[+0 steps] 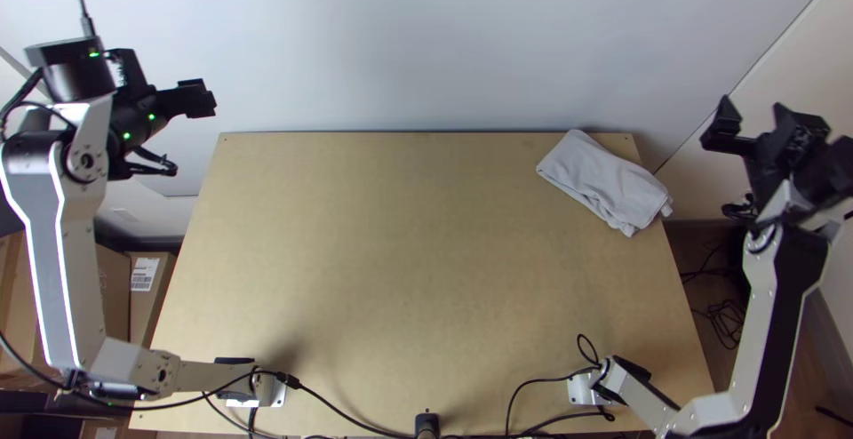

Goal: Fold the t-shirt

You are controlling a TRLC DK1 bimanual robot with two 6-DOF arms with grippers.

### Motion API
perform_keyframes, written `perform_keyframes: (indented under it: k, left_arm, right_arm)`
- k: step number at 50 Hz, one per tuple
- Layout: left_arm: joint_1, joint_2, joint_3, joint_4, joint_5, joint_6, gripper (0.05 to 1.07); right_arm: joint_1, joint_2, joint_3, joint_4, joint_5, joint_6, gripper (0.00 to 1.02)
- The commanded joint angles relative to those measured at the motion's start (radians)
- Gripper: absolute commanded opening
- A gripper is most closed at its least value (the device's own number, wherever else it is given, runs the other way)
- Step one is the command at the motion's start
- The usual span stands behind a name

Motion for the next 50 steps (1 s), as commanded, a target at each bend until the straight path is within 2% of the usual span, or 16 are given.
perform_keyframes:
  k: [1,4,8,12,18,20,25,28,32,37,39,40,45,48,50]
  left_arm:
    - [-0.003,-0.114,-0.055,0.013,0.016,-0.046,1.03]
    - [-0.005,-0.200,-0.173,0.053,0.018,-0.046,1.03]
    - [-0.010,-0.379,-0.437,0.218,0.019,-0.032,1.03]
    - [-0.016,-0.570,-0.722,0.421,0.033,0.005,1.03]
    - [-0.014,-0.768,-1.015,0.536,0.061,0.007,1.03]
    - [-0.013,-0.840,-1.127,0.594,0.057,0.037,1.03]
    - [-0.007,-1.065,-1.457,0.872,0.065,0.082,1.03]
    - [-0.022,-1.176,-1.610,0.973,0.068,0.082,1.03]
    - [-0.027,-1.292,-1.753,1.018,0.070,0.073,1.03]
    - [-0.033,-1.406,-1.891,1.047,0.070,0.062,1.03]
    - [-0.031,-1.452,-1.943,1.065,0.065,0.074,1.03]
    - [-0.030,-1.458,-1.974,1.079,0.056,0.082,1.03]
    - [-0.025,-1.456,-2.052,1.073,0.048,0.082,1.03]
    - [-0.013,-1.456,-2.118,1.079,0.045,0.122,1.03]
    - [-0.010,-1.455,-2.156,1.090,0.053,0.168,1.03]
  right_arm:
    - [-0.025,-0.100,-0.036,0.062,0.009,0.069,0.99]
    - [-0.042,-0.165,-0.075,0.174,0.009,0.141,0.99]
    - [-0.048,-0.277,-0.111,0.281,0.009,0.216,0.99]
    - [-0.046,-0.396,-0.155,0.329,0.009,0.232,0.99]
    - [-0.003,-0.608,-0.365,0.456,0.007,0.236,0.99]
    - [0.021,-0.674,-0.450,0.478,0.007,0.236,0.99]
    - [0.029,-0.784,-0.603,0.468,0.015,0.305,0.99]
    - [0.029,-0.846,-0.686,0.468,0.059,0.335,0.99]
    - [0.029,-0.936,-0.801,0.481,0.068,0.351,0.99]
    - [0.032,-1.129,-1.023,0.557,0.067,0.325,0.99]
    - [0.038,-1.132,-1.117,0.714,0.050,0.301,0.99]
    - [0.040,-1.131,-1.140,0.737,0.053,0.299,0.99]
    - [0.021,-1.131,-1.261,0.728,0.055,0.289,0.99]
    - [0.018,-1.131,-1.355,0.718,0.053,0.295,0.99]
    - [0.018,-1.128,-1.355,0.593,0.055,0.318,0.99]
